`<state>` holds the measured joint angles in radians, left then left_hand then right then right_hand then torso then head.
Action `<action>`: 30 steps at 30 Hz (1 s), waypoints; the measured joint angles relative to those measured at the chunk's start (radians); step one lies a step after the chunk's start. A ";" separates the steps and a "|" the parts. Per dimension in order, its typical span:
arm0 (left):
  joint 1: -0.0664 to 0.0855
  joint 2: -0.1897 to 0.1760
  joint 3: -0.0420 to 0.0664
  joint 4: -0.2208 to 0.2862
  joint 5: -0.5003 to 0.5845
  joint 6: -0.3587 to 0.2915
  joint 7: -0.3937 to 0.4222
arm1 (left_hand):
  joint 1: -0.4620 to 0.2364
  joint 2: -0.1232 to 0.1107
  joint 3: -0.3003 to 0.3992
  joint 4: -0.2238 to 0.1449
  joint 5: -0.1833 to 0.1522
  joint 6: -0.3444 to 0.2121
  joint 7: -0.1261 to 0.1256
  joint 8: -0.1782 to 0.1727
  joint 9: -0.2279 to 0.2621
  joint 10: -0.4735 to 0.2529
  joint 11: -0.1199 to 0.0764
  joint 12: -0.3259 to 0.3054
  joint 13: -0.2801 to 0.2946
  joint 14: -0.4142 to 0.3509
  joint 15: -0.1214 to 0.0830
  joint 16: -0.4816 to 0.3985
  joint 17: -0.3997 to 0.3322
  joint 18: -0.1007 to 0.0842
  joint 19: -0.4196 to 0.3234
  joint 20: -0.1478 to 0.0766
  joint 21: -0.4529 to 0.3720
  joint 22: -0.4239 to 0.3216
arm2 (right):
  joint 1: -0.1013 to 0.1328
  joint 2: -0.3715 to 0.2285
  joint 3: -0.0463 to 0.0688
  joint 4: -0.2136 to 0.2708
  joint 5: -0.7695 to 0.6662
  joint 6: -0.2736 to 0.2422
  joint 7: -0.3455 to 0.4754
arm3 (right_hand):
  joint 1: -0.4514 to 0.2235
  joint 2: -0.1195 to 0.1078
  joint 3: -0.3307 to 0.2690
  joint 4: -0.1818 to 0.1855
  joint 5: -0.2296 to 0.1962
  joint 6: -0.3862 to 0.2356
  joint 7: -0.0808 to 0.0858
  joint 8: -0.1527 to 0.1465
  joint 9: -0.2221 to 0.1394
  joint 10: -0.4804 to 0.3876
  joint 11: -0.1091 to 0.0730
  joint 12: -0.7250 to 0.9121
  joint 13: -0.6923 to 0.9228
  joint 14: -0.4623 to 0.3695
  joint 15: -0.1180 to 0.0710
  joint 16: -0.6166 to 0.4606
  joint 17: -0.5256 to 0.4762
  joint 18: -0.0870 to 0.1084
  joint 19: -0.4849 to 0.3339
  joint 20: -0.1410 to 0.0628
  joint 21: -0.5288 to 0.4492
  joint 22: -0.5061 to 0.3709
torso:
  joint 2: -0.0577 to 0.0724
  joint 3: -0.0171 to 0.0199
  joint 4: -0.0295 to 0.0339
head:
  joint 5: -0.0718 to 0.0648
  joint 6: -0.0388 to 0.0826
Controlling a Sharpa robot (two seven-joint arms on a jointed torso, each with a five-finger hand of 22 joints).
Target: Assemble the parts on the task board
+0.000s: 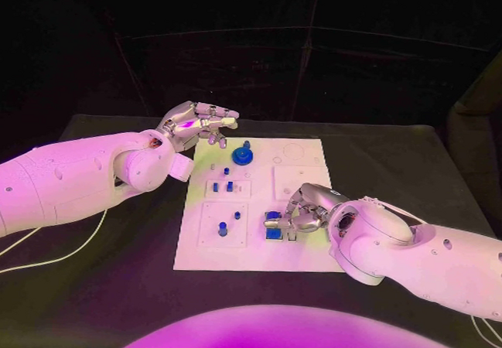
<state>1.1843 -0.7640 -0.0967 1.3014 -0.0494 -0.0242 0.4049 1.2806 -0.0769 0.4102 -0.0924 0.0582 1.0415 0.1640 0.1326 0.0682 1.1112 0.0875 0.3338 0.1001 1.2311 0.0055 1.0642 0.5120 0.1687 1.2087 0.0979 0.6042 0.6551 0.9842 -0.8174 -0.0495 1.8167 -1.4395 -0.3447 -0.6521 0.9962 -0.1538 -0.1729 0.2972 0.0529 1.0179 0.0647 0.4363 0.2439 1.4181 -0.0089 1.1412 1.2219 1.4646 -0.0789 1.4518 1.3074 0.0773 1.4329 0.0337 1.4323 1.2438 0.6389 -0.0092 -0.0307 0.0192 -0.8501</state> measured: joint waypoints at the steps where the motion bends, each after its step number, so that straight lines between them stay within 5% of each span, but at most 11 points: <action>1: 0.000 0.000 0.000 0.000 0.000 0.000 0.000 | 0.000 0.000 0.000 0.000 0.000 0.000 0.000 0.000 0.000 0.000 0.000 0.000 0.000 0.000 0.000 0.000 0.000 0.000 0.000 0.000 0.000 0.000 | 0.000 -0.002 0.000 0.001 -0.001 0.000 0.000 | 0.017 0.017 0.011 -0.002 0.000 0.000 0.000 0.000 0.002 0.000 0.000 0.000 0.002 0.000 0.000 -0.006 0.000 0.000 0.000 0.000 0.000 0.001 | 0.000 0.0000 0.0000 | 0.000 0.000; 3: 0.000 0.000 0.000 0.000 0.000 0.000 0.000 | 0.000 0.000 0.000 0.000 0.000 0.000 0.000 0.000 0.000 0.000 0.000 0.000 0.000 0.000 0.000 0.000 0.000 0.000 0.000 0.000 0.000 0.000 | 0.000 -0.007 0.000 0.005 -0.004 0.001 0.002 | 0.082 0.049 0.031 -0.014 0.021 0.000 0.000 0.000 0.006 0.000 0.000 0.000 0.007 0.000 0.000 -0.009 0.000 0.000 0.000 0.000 0.000 0.005 | 0.000 0.0001 0.0000 | 0.001 -0.001; 10: 0.000 0.000 0.000 -0.001 0.000 0.001 -0.001 | 0.000 0.000 0.000 0.000 0.000 0.000 0.000 0.000 0.000 0.000 0.000 0.000 0.000 0.000 0.000 0.000 0.000 0.000 0.000 0.000 0.000 0.000 | 0.000 -0.021 0.000 0.015 -0.011 0.010 0.012 | 0.244 0.081 0.050 -0.093 0.066 0.000 0.000 0.000 0.018 0.004 -0.004 0.000 0.016 0.000 0.000 -0.006 0.000 0.000 0.000 0.000 0.000 0.019 | -0.001 0.0002 -0.0001 | 0.002 -0.002; 12: 0.000 0.000 0.000 -0.002 0.000 0.002 -0.002 | 0.000 0.000 0.000 0.000 0.000 0.000 0.000 0.000 0.000 0.000 0.000 0.000 0.000 0.000 0.000 0.000 0.000 0.000 0.000 0.000 0.000 0.000 | 0.001 -0.021 0.001 0.016 -0.013 0.012 0.015 | 0.258 0.094 0.037 -0.111 0.066 0.000 0.000 0.000 0.023 0.004 -0.004 0.000 0.019 0.000 0.000 0.074 0.000 0.000 0.000 0.000 0.000 0.021 | -0.001 0.0002 -0.0001 | 0.002 -0.002; 22: 0.000 0.002 0.000 -0.004 0.000 0.003 -0.004 | 0.000 0.000 0.000 0.000 0.000 0.000 0.000 0.000 0.000 0.000 0.000 0.000 0.000 0.000 0.000 0.000 0.000 0.000 0.000 0.000 0.000 0.000 | 0.001 -0.002 0.001 -0.004 -0.027 0.015 0.026 | 0.282 0.125 0.009 -0.132 0.063 0.006 -0.006 0.000 0.032 0.007 -0.007 0.000 0.028 0.000 0.000 0.009 0.000 0.000 0.000 0.000 0.000 0.024 | 0.000 0.0001 0.0002 | 0.000 -0.003; 30: 0.000 0.002 0.000 -0.005 0.000 0.004 -0.005 | 0.000 0.000 0.000 0.000 0.000 0.000 0.000 0.000 0.000 0.000 0.000 0.000 0.000 0.000 0.000 0.000 0.000 0.000 0.000 0.000 0.000 0.000 | 0.001 -0.004 0.001 -0.009 -0.033 0.005 0.036 | 0.280 0.155 -0.049 -0.151 0.068 0.007 -0.007 -0.007 0.045 0.016 0.002 0.000 0.034 0.004 0.005 0.102 0.000 0.000 0.004 0.004 0.000 0.027 | 0.000 -0.0003 0.0005 | 0.001 -0.004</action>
<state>1.1843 -0.7619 -0.0968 1.2966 -0.0494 -0.0202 0.3998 1.2806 -0.0769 0.4102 -0.0924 0.0582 1.0414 0.1640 0.1326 0.0682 1.1112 0.0875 0.3338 0.1001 1.2312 0.0056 1.0642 0.5121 0.1687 1.2087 0.0979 0.6042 0.6554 0.9849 -0.8214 -0.0490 1.8081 -1.4728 -0.3394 -0.6157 1.2762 0.0010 -0.2220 0.1467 0.1204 1.0251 0.0574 0.4295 0.2887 1.4343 -0.0067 1.1411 1.2562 1.4682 -0.0741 1.5542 1.3073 0.0773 1.4367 0.0374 1.4322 1.2712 0.6393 -0.0095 -0.0302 0.0199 -0.8540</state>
